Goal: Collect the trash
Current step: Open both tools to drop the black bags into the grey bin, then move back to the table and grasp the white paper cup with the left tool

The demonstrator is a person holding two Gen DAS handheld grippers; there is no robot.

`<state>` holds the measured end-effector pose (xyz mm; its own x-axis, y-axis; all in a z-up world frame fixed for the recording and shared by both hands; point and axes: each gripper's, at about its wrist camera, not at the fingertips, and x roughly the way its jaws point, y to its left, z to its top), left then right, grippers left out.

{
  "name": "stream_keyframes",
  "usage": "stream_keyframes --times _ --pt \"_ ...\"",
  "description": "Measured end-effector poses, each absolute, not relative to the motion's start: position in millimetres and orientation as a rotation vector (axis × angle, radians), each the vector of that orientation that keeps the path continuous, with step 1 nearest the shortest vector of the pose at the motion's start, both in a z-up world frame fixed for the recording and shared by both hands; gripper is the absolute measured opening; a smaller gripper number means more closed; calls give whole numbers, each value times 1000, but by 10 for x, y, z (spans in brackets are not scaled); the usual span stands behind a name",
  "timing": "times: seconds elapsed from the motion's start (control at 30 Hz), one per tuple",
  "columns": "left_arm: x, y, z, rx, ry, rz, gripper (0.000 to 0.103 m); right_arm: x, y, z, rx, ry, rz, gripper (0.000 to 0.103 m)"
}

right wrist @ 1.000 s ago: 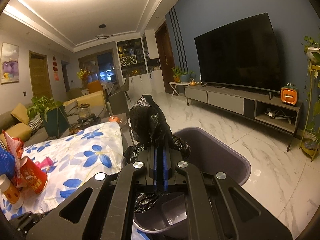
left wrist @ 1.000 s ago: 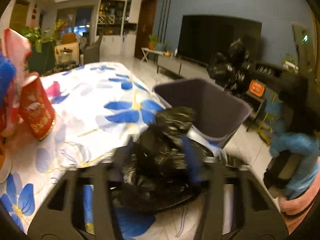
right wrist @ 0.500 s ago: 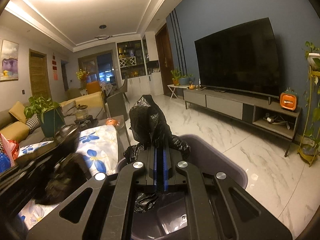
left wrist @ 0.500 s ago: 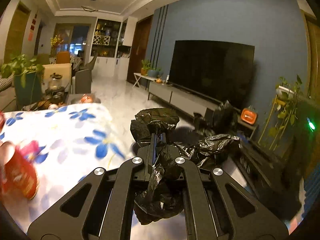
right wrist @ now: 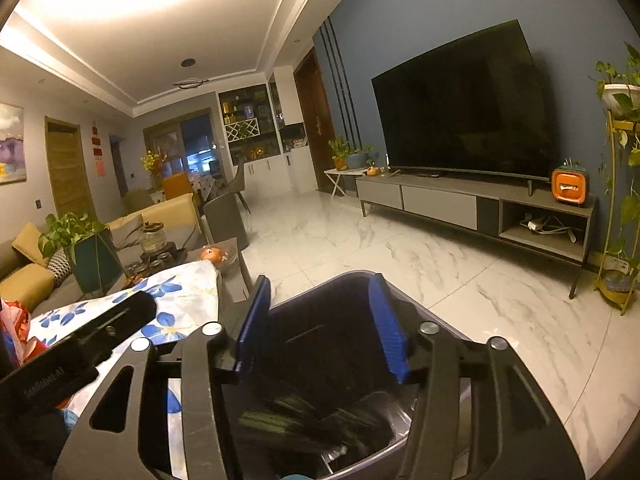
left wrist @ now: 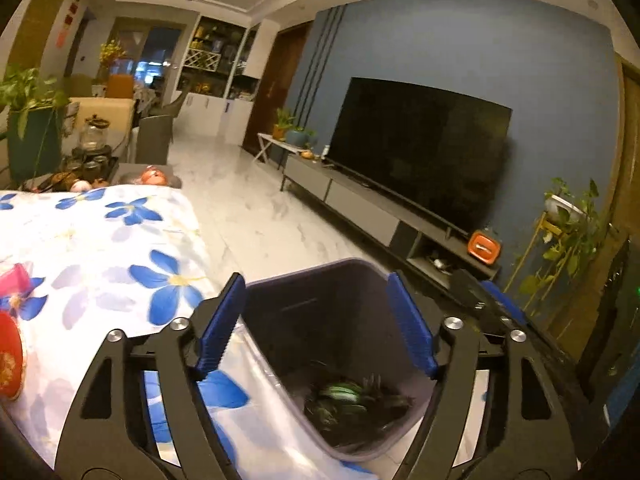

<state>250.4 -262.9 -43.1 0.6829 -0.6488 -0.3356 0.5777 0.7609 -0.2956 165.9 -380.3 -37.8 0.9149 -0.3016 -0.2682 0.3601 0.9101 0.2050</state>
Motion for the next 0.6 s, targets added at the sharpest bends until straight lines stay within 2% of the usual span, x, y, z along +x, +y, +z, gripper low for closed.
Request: stream_keyframes --times 0.17,0.27,0.6 --pt "2370 -2431 -391 -144 407 -629 84 1530 -3741 -335 243 218 -343 74" --pt "2238 -2265 -382 -129 384 -574 89 1437 -3659 -314 243 209 -331 82" --pt "1820 -1546 -332 -115 330 -378 93 1230 -3299 -288 241 248 -241 92"
